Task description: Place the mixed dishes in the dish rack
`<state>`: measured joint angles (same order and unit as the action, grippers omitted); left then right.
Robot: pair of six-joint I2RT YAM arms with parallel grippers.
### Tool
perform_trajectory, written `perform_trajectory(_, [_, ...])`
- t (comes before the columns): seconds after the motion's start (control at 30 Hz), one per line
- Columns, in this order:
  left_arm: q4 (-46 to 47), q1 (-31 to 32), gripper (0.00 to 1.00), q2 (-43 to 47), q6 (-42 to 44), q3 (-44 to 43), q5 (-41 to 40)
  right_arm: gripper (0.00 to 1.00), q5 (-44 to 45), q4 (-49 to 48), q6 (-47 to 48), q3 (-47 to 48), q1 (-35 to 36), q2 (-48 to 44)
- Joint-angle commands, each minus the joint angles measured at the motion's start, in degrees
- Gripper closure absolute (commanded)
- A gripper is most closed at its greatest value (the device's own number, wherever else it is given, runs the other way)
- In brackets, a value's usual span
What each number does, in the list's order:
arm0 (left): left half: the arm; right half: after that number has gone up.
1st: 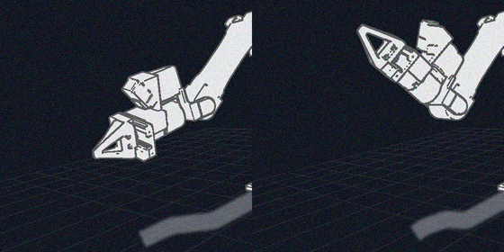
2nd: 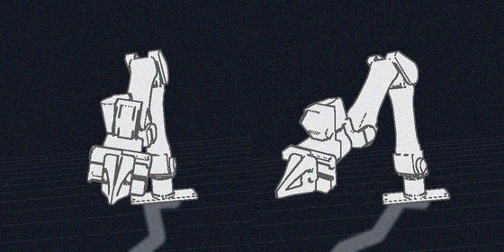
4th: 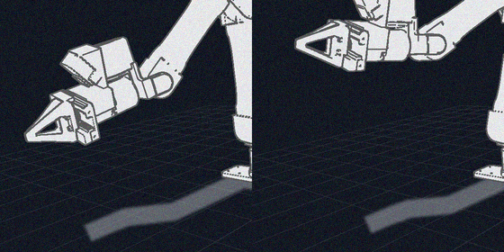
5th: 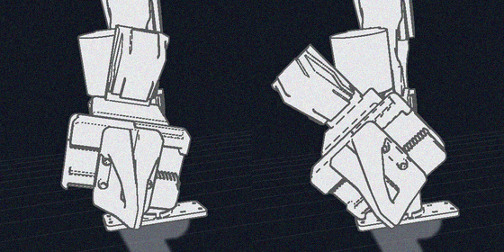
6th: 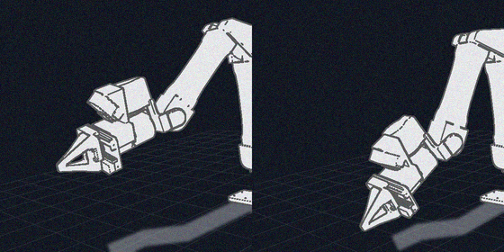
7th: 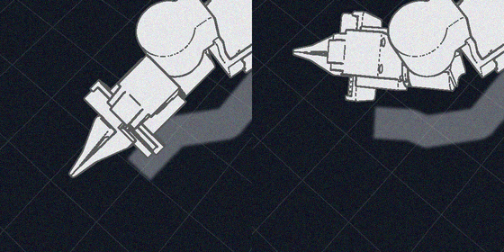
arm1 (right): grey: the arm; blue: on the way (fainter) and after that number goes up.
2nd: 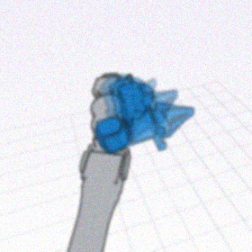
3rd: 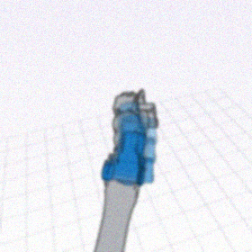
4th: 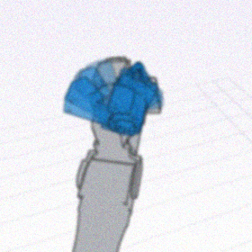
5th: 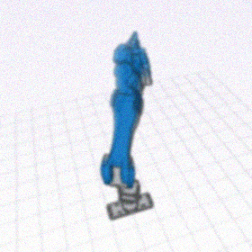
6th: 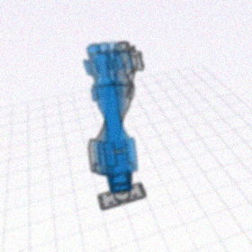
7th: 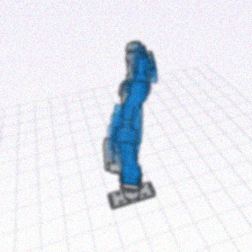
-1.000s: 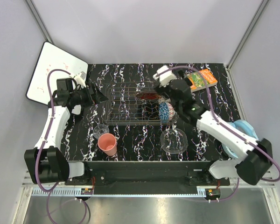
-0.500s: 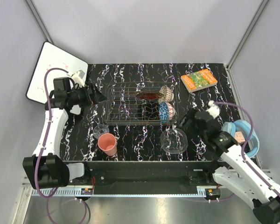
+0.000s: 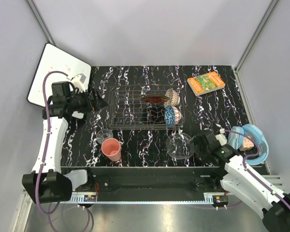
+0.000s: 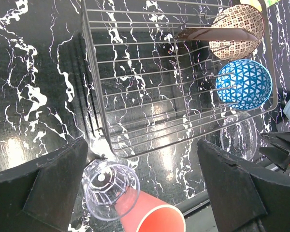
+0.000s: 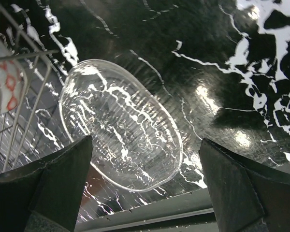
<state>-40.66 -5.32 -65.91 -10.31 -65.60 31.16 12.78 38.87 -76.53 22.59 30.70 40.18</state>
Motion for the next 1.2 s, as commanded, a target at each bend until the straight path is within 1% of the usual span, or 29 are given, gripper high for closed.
perform_trajectory(0.0, [0.06,-0.30,0.01,2.10,0.99,-1.54,-1.45,0.02,0.67,-0.29,-5.99,-0.70,-0.20,2.00])
perform_trajectory(0.2, [-1.34,-0.22,0.01,3.51,1.16,-2.42,-1.71,0.04,1.29,-0.64,-8.10,-0.70,-0.20,4.29])
perform_trajectory(0.37, [-2.84,-0.22,0.01,3.16,0.81,-4.36,-1.89,0.08,1.11,-2.22,-9.51,-0.88,-0.20,7.09])
perform_trajectory(0.57, [-3.54,-0.22,0.01,2.89,1.16,-5.50,-1.71,0.10,-0.03,-6.96,-10.31,-2.37,-0.11,11.05])
perform_trajectory(0.67, [-4.07,-0.30,0.01,2.89,1.87,-5.15,-1.98,0.13,0.32,-8.46,-10.57,-2.55,-0.11,12.63])
perform_trajectory(0.8, [-4.42,-0.30,0.01,3.24,2.48,-4.97,-2.50,0.25,0.50,-8.90,-10.39,-2.55,-0.11,13.34])
perform_trajectory(0.83, [-4.34,-0.22,0.01,3.24,2.48,-5.06,-2.59,0.29,0.58,-8.99,-10.30,-2.64,-0.11,13.25])
perform_trajectory(0.9, [-4.42,-0.30,0.01,3.16,2.48,-5.32,-2.42,0.33,0.76,-8.99,-10.48,-2.72,-0.11,13.08])
perform_trajectory(0.93, [-4.51,-0.30,0.01,3.07,2.48,-5.41,-2.50,0.40,0.85,-8.99,-10.83,-2.81,-0.11,12.82])
perform_trajectory(1.0, [-4.51,-0.30,0.01,2.81,2.40,-5.67,-2.42,0.46,1.02,-9.08,-10.92,-3.16,-0.03,12.55])
perform_trajectory(1.03, [-4.51,-0.30,0.01,2.72,2.40,-5.68,-2.42,0.57,1.11,-9.25,-10.92,-3.25,-0.02,12.29])
perform_trajectory(1.17, [-4.42,-0.22,0.01,2.63,2.31,-5.76,-2.15,0.77,1.02,-9.60,-10.66,-3.86,-0.11,11.50])
